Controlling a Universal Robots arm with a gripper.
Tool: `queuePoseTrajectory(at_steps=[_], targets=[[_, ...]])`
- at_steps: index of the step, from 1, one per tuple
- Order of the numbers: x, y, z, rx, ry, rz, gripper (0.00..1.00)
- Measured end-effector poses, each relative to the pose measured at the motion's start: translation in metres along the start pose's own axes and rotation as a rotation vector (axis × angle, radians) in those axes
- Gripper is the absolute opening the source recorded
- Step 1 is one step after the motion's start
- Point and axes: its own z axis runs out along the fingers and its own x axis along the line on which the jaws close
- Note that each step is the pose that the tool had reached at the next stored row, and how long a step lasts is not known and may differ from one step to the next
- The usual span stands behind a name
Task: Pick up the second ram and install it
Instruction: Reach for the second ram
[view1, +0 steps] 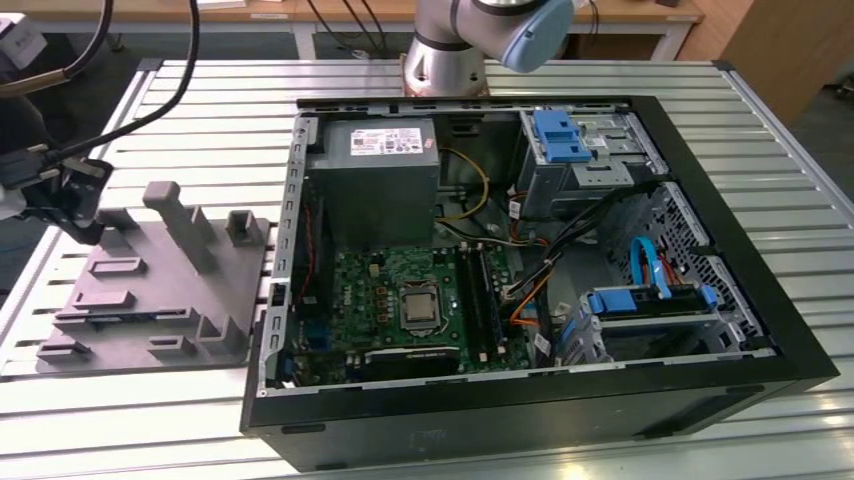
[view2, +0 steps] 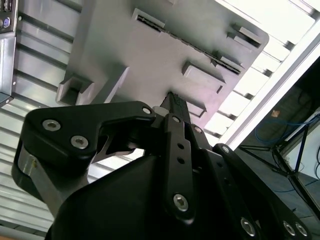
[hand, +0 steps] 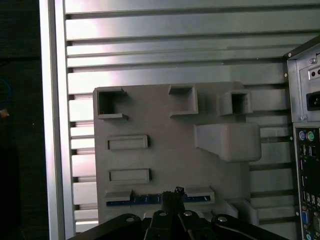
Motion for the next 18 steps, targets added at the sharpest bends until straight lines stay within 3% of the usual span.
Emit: queuePoseTrajectory(at_steps=[18], targets=[[-0.0001, -0.0073, 0.0152, 0.0088, -0.0007, 0.0, 0.1]])
